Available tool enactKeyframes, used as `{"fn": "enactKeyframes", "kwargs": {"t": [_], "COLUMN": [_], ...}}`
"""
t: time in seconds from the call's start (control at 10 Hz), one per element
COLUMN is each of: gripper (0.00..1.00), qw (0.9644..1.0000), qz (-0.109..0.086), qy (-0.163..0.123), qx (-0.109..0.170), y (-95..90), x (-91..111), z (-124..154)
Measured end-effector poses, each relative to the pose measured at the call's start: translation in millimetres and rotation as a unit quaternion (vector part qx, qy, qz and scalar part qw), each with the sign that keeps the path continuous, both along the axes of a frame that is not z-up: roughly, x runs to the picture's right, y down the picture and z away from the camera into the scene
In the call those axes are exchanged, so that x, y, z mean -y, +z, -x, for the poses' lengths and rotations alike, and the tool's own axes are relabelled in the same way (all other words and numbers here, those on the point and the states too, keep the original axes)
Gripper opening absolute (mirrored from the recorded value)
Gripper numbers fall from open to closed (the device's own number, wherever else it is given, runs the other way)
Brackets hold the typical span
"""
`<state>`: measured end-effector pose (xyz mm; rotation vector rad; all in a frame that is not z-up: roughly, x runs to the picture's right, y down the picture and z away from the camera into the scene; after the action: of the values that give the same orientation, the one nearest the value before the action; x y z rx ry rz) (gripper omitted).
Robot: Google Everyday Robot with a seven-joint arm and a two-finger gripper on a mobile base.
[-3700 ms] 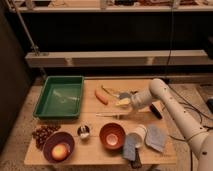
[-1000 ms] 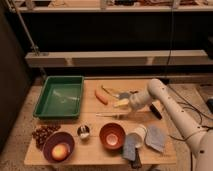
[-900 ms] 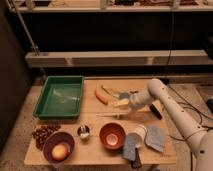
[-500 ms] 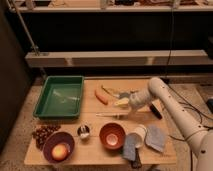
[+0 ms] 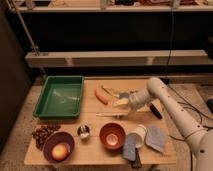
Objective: Place fork in plastic cup
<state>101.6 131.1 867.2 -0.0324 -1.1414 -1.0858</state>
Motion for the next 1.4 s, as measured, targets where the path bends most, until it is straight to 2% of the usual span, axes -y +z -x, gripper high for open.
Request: {"fn": "enactKeyframes", "kwargs": {"t": [0.8, 1.1, 1.2, 1.4], "gripper": [0.79, 0.53, 0.41, 0.24], "qw": [0.9997, 0.9997, 0.9998, 0.9998], "qz": [-0.004, 0.0, 0.004, 0.01], "qy": [-0.011, -0.014, -0.014, -0.015], "qx": [0.02, 0.02, 0.014, -0.004], "y": [-5.9, -4.3, -2.2, 0.9], "x": [-2, -4, -5, -6], "z": [12, 13, 12, 11]}}
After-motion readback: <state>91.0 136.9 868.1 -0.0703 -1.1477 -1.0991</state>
